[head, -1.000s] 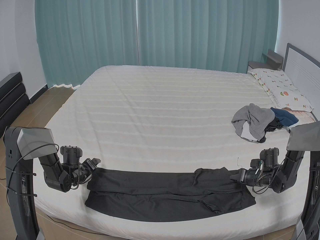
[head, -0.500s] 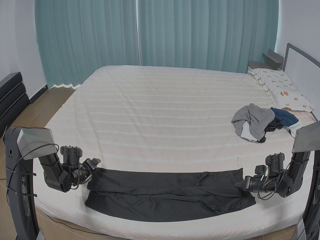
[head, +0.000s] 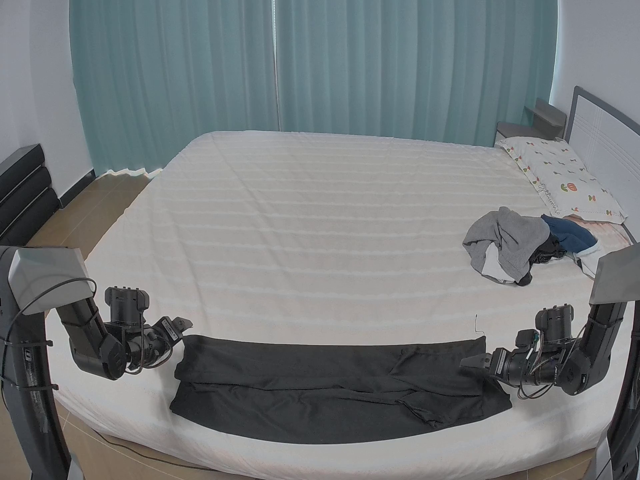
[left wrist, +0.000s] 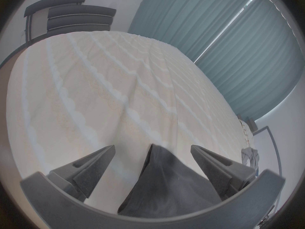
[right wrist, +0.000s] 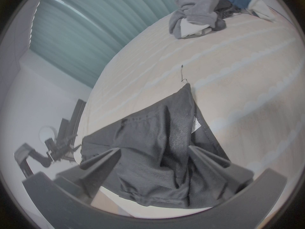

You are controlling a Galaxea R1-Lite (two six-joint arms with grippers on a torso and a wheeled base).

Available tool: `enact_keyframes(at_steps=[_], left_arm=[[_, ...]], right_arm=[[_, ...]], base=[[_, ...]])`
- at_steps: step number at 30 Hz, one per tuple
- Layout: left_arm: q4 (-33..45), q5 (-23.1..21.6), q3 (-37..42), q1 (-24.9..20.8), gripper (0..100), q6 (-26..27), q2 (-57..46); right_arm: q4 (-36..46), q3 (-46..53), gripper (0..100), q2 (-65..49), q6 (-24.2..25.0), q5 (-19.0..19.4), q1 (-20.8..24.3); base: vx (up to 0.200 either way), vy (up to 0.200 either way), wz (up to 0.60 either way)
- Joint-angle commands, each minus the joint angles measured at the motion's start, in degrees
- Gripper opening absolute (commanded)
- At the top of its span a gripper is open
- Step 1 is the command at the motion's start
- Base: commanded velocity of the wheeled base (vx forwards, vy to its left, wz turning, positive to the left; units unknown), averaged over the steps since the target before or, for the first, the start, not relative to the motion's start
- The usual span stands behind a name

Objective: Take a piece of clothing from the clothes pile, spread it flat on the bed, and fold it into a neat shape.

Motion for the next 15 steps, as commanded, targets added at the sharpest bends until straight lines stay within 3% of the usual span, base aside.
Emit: enact_keyframes(at_steps=[1,5,8,12,15], left_arm=[[8.32,-1.62,3.26,0.0,100,2.68,-9.57],[14.39,-1.27,4.49,-3.52,100,2.94,-12.29],[16.32,-0.83,4.58,-5.54,100,3.03,-12.11],[16.5,0.05,4.49,-7.38,100,3.03,-11.5],[15.71,3.83,7.56,-9.41,100,2.59,-9.48]], right_arm=[[0.44,3.07,100,-7.36,7.37,-4.96,3.61],[-0.18,5.88,100,-9.12,15.28,-9.71,7.03],[-0.18,7.11,100,-10.18,20.56,-11.03,8.44],[-0.18,7.9,100,-9.74,22.14,-11.99,9.85],[-0.18,8.87,100,-9.47,22.4,-12.96,11.17]], base=[[0.0,0.0,0.0],[0.0,0.0,0.0],[0.0,0.0,0.0],[0.0,0.0,0.0],[0.0,0.0,0.0]])
